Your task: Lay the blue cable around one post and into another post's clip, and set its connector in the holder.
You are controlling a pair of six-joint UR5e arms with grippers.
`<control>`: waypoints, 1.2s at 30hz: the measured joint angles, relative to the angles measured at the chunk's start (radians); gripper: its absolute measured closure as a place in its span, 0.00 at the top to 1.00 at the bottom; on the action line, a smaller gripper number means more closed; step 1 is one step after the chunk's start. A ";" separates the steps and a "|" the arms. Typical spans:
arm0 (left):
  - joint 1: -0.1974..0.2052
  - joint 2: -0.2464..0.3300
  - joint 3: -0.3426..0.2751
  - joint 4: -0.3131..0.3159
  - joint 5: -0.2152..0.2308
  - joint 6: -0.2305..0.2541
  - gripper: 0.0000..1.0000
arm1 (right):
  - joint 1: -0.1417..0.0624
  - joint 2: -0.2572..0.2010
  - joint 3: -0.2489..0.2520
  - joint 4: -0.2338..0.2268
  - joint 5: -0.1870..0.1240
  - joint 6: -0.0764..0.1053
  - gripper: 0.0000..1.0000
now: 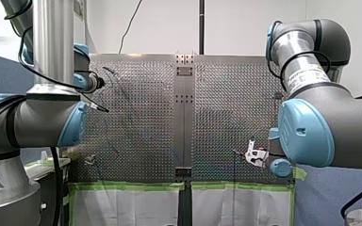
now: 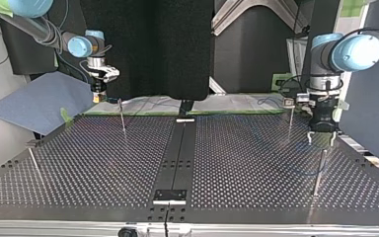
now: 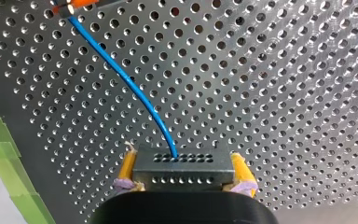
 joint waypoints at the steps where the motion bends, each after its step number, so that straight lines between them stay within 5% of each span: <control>1: 0.002 0.010 0.000 -0.005 -0.005 -0.004 1.00 | 0.000 0.000 0.000 0.001 0.000 0.000 0.25; 17: 0.042 0.096 -0.003 -0.162 -0.127 0.133 1.00 | 0.000 0.000 0.000 0.004 0.001 -0.002 0.25; 24: 0.030 0.123 -0.020 -0.203 -0.091 0.184 1.00 | 0.000 -0.001 0.000 0.005 0.002 -0.002 0.25; 36: 0.016 0.108 -0.079 -0.154 0.021 0.132 1.00 | 0.005 0.000 -0.001 0.006 0.001 -0.002 0.25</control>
